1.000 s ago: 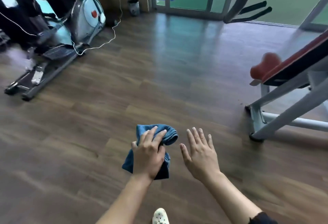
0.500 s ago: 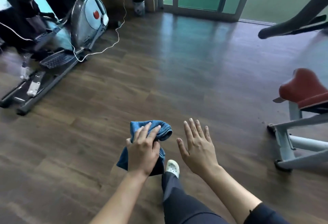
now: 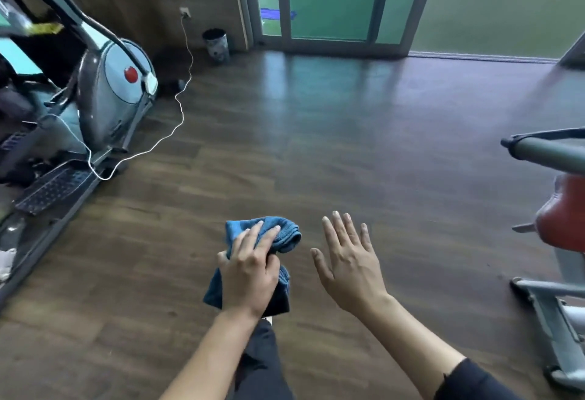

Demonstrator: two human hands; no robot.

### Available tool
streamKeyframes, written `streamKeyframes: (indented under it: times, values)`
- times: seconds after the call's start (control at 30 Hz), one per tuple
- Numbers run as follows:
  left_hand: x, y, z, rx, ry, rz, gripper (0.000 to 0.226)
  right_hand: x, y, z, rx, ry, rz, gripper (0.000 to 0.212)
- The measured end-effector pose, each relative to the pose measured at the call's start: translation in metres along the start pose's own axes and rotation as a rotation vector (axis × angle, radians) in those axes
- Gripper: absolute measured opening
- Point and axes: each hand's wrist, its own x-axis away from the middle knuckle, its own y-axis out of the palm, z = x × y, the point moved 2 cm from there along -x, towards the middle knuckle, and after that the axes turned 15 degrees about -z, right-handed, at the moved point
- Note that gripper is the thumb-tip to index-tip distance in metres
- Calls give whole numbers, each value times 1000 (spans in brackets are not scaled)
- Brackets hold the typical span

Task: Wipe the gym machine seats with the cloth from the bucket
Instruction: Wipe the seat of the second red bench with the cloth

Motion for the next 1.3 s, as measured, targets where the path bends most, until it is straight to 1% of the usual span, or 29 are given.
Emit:
streamKeyframes:
  times: [0.13, 0.2, 0.3, 0.43, 0.57, 0.67, 0.77, 0.83, 0.97, 1.13, 1.3]
  values:
    - [-124, -18, -9, -37, 134, -27, 51, -97, -18, 14, -47, 103, 65, 70]
    - [-185, -30, -5, -45, 191, -36, 51, -141, -28, 21, -71, 157, 71, 71]
    - [-259, -45, 8, -64, 313, -59, 51, -192, -46, 36, -64, 289, 113, 66]
    - [-365, -46, 40, -69, 436, -131, 50, -257, -68, 74, -132, 439, 139, 66]
    - [-464, -23, 92, -45, 564, -181, 50, -313, -86, 133, -162, 575, 171, 66]
    - [-533, 0, 146, -36, 640, -189, 50, -354, -103, 198, -160, 635, 200, 67]
    - [-600, 19, 216, -17, 703, -211, 49, -394, -138, 272, -156, 693, 248, 69]
    - [-640, 30, 262, -16, 750, -246, 48, -416, -164, 318, -173, 740, 256, 69]
    - [-712, 49, 358, -16, 833, -300, 48, -454, -214, 406, -119, 849, 256, 65]
    - [-783, 88, 468, -34, 1003, -334, 45, -473, -248, 500, -117, 1019, 268, 64]
    - [-840, 144, 585, -81, 1213, -447, 45, -476, -271, 597, -165, 1233, 339, 65]
